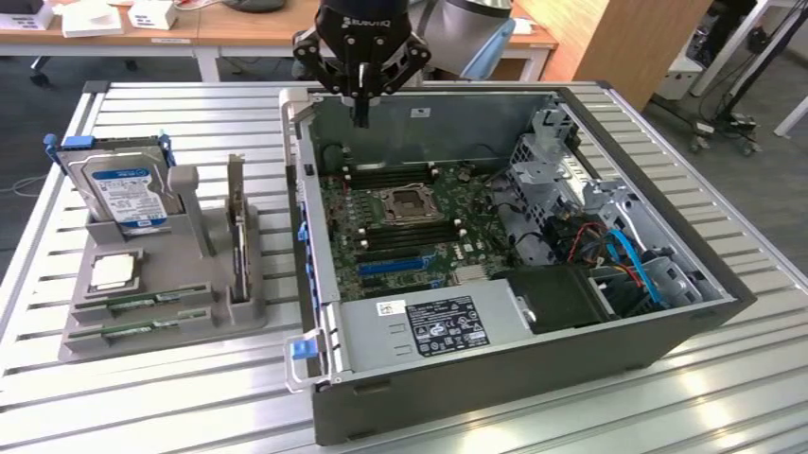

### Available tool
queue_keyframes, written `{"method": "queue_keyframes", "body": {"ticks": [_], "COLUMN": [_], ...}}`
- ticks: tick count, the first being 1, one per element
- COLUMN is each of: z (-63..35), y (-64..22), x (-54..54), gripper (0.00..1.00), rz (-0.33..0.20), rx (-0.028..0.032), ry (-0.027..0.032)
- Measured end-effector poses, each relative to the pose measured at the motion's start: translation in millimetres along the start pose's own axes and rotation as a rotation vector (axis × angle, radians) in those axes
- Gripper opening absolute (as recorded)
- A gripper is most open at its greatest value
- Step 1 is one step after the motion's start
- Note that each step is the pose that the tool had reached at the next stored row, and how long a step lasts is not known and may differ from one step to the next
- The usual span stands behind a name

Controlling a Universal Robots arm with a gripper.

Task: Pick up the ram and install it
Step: 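Reach for the ram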

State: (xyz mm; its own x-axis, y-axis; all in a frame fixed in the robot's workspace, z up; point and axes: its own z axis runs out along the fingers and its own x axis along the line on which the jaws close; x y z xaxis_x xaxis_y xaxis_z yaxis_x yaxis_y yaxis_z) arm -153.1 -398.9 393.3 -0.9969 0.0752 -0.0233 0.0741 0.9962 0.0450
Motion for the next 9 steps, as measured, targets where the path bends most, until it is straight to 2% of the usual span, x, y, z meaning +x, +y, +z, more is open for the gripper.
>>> {"method": "queue_keyframes", "body": {"ticks": [9], "z": [-0.4], "y": [-1.4], "x": [18.4], "gripper": [0.10], "rz": [0.000], "rx": [-0.0001], "ry": [0.0000]}}
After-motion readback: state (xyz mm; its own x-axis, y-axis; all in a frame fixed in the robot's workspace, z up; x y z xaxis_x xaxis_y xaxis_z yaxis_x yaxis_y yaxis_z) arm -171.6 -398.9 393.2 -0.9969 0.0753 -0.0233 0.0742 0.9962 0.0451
